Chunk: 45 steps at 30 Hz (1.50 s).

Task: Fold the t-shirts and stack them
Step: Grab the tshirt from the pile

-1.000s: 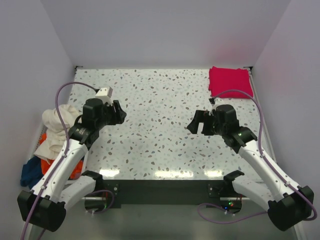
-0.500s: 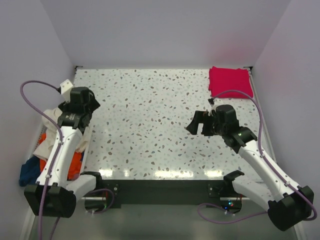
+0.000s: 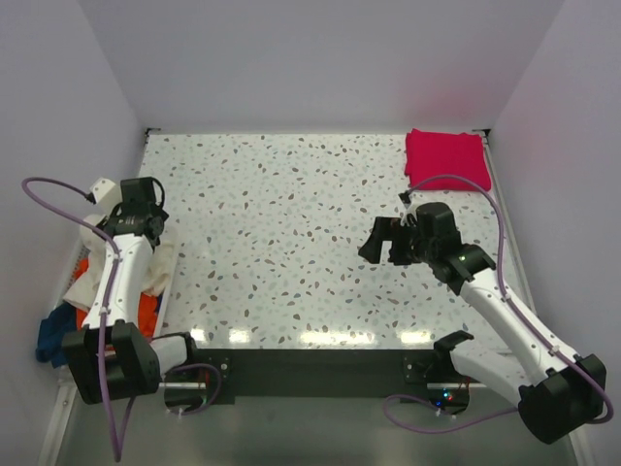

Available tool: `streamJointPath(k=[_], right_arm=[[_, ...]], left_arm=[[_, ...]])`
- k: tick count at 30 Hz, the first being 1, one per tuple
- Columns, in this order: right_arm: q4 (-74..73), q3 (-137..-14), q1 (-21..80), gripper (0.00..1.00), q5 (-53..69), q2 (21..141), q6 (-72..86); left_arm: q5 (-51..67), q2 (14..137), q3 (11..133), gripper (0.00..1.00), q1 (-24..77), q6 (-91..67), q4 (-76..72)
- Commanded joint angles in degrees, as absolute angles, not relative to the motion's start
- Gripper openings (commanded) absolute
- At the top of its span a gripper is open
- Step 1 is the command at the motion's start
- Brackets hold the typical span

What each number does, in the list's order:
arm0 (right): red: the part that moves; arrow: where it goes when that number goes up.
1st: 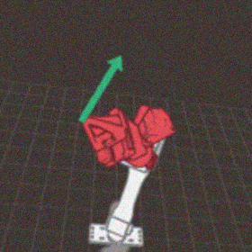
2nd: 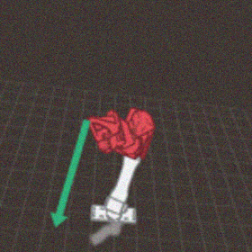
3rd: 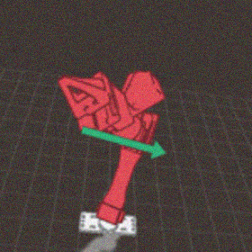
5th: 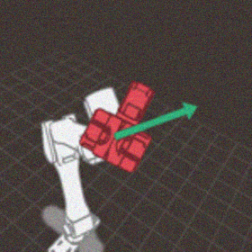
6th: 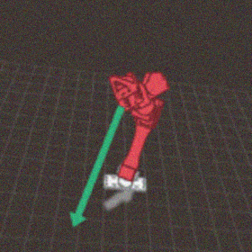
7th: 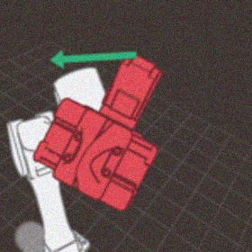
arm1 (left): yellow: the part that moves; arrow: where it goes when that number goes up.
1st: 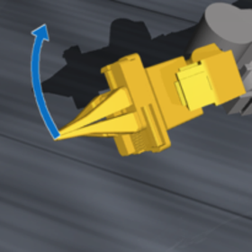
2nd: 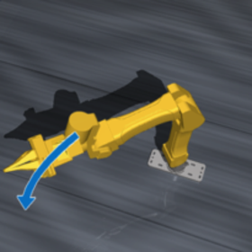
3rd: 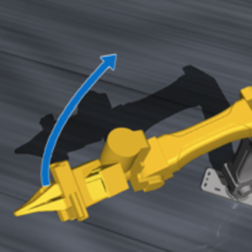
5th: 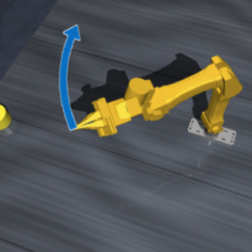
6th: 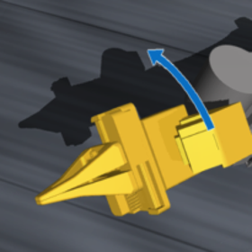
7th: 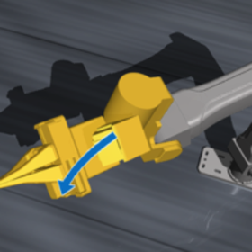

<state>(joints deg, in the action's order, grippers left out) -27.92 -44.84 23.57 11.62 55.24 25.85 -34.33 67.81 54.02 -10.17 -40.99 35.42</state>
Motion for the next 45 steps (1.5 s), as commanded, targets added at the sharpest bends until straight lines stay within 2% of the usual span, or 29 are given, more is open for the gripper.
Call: streamJointPath(k=[1, 4, 12, 24, 28, 29, 31, 32, 34, 35, 37, 38, 40, 41, 45], right_arm=[[-27.6, -44.7, 23.5, 0.99, 13.8, 55.8, 25.1], [-27.4, -44.7, 23.5, 0.98, 14.6, 56.4, 25.1], [-26.9, -44.8, 23.4, 0.99, 16.7, 57.7, 25.3], [-26.1, -44.1, 23.5, 0.99, 19.1, 58.5, 25.5], [-26.4, -43.9, 23.5, 0.99, 18.5, 57.9, 25.4], [-26.4, -43.9, 23.5, 0.99, 18.5, 57.7, 25.4], [-26.3, -43.7, 23.5, 0.99, 18.5, 57.7, 25.4], [-26.2, -43.6, 23.5, 0.99, 18.5, 57.8, 25.5], [-25.3, -43.2, 23.5, 0.99, 19.1, 57.9, 25.6], [-25.0, -43.1, 23.5, 0.99, 19.2, 57.8, 25.7], [-24.2, -43.0, 23.5, 0.99, 19.8, 58.2, 25.7], [-24.3, -43.1, 23.5, 0.99, 20.2, 58.5, 25.5], [-24.4, -43.4, 23.4, 0.99, 20.6, 58.6, 25.4], [-24.5, -43.4, 23.5, 0.99, 20.7, 58.4, 25.1], [-24.3, -43.2, 23.5, 0.99, 21.4, 58.3, 25.0]], left_arm=[[-35.8, 65.6, 57.1, 0.86, -10.9, -41.8, 35.2], [-35.0, 60.8, 59.7, 0.91, -10.8, -39.6, 35.1], [-41.2, 56.6, 62.1, 0.93, -10.9, -41.0, 42.3], [-41.3, 65.2, 54.6, 0.96, -14.9, -47.5, 40.8], [-40.7, 69.0, 53.4, 0.94, -16.3, -47.2, 38.5], [-39.7, 69.2, 53.4, 0.91, -16.4, -47.0, 38.3], [-38.3, 68.6, 53.7, 0.76, -16.5, -46.1, 37.1], [-38.1, 67.9, 54.0, 0.64, -16.5, -45.2, 36.6], [-37.4, 65.9, 55.0, 0.52, -16.6, -44.1, 35.5], [-37.1, 65.3, 56.3, 0.40, -16.6, -42.4, 35.2], [-35.8, 63.7, 58.1, 0.28, -16.5, -40.8, 34.6], [-35.0, 63.2, 59.8, 0.16, -16.6, -38.4, 34.4], [-32.7, 61.6, 61.6, 0.04, -16.5, -36.0, 33.1], [-32.0, 61.0, 63.3, 0.00, -16.6, -34.6, 33.0], [-27.5, 57.2, 68.5, 0.00, -16.5, -31.7, 32.1]])
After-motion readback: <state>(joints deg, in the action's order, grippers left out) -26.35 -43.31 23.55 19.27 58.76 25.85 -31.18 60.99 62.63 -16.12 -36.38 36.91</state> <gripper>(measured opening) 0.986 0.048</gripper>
